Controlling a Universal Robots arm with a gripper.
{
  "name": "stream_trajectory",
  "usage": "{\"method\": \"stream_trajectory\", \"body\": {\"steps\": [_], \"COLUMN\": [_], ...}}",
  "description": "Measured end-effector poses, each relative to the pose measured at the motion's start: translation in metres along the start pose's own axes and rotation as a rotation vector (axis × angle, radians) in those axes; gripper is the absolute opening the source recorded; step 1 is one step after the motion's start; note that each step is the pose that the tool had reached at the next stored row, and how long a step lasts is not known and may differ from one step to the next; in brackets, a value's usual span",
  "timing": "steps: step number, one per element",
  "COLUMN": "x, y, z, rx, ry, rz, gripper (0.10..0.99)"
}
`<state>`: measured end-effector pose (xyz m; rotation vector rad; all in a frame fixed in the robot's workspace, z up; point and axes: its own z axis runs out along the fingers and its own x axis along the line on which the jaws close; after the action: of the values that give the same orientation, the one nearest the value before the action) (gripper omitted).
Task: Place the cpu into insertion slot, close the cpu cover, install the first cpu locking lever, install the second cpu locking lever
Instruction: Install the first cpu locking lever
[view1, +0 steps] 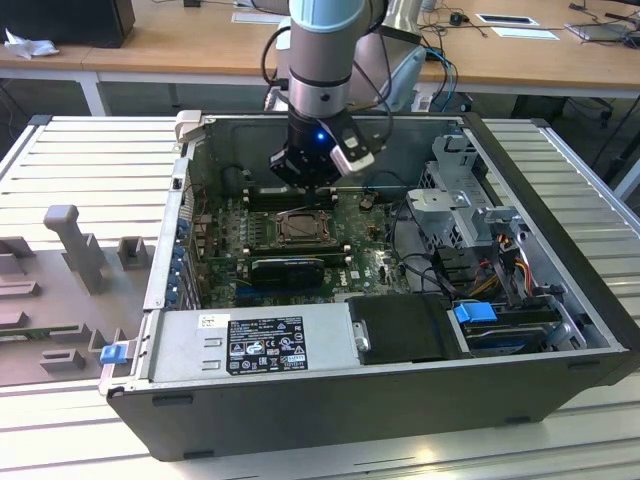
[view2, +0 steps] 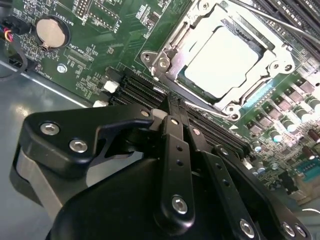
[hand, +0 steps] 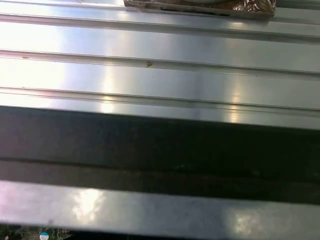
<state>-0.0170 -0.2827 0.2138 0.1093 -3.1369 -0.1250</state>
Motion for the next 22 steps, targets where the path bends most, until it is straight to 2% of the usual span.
{"method": "stream_trajectory", "body": {"steps": [3,5,9,12,13,16,18,22], "x": [-0.0005,-0.0009,-0.0013,-0.0012,-0.0012,-0.0012,-0.0015,-0.0014], "y": [-0.0003,-0.0008,-0.0009,-0.0011,-0.0013,-0.0011,-0.0007,0.0005], "z": [0.0031,0.0086,0.0109,0.0125,0.0129,0.013,0.0105,-0.0074], "rx": [0.002,0.003,0.015,0.017,0.017,0.008,0.006,0.008], "ry": [-0.0004,-0.0003,0.0002,0.0008,0.001,0.0,-0.001,0.0], "rz": [0.0,0.0,0.0,0.0,0.0,0.0,0.0,0.0], "gripper": [0.106,0.106,0.106,0.106,0.106,0.106,0.106,0.106]}}
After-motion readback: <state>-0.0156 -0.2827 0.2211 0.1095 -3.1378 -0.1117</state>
